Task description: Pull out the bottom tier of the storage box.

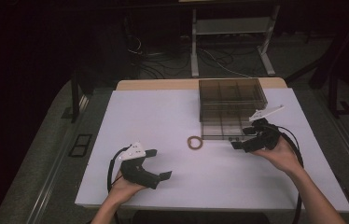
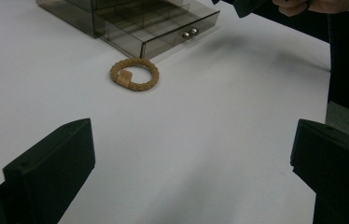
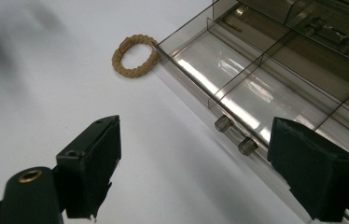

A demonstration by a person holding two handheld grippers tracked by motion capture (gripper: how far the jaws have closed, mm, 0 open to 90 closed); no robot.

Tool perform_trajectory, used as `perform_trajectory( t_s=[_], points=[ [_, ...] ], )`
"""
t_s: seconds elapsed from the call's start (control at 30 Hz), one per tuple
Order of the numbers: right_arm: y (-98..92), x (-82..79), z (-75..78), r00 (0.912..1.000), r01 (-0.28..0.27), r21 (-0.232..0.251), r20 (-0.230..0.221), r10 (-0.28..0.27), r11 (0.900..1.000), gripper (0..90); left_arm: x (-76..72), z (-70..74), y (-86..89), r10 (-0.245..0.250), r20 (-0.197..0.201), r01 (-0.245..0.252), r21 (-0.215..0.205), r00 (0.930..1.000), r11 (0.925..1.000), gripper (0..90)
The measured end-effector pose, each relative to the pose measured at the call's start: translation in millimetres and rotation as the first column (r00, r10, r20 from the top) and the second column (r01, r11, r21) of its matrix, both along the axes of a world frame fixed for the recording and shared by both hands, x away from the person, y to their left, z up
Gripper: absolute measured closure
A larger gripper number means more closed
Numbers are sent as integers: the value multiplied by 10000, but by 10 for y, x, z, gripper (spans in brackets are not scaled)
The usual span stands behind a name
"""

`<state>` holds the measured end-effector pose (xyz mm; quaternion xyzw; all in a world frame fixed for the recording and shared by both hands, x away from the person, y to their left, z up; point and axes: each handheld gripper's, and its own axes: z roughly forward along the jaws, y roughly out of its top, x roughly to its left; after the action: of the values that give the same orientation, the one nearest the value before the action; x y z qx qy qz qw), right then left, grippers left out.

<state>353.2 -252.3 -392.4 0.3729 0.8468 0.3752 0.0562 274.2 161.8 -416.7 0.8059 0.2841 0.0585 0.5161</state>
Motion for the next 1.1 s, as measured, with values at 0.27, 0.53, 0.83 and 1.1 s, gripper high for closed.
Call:
perform_trajectory(
  t_s=[0.27, 0.53, 0.83, 1.1],
  points=[
    [-52, -119, 35, 9994, 355, 460, -10, -354, 9983, 104, 3, -1, -3, 2, 8, -2, 15, 10000, 10000, 0],
    [-118, -235, 63, 9967, 799, 875, 79, -808, 9930, 0, 3, -2, -6, 2, 0, -2, 17, 10000, 10000, 0],
    [-186, -340, 5, 9950, 954, 1385, 147, -984, 9858, 0, 3, -1, -12, -4, -18, 4, 22, 10000, 10000, 0],
    [-181, -460, -51, 9941, 1029, 1509, 174, -1068, 9832, 0, 6, -1, -9, -20, 29, 20, 31, 10000, 10000, 0]
  ],
)
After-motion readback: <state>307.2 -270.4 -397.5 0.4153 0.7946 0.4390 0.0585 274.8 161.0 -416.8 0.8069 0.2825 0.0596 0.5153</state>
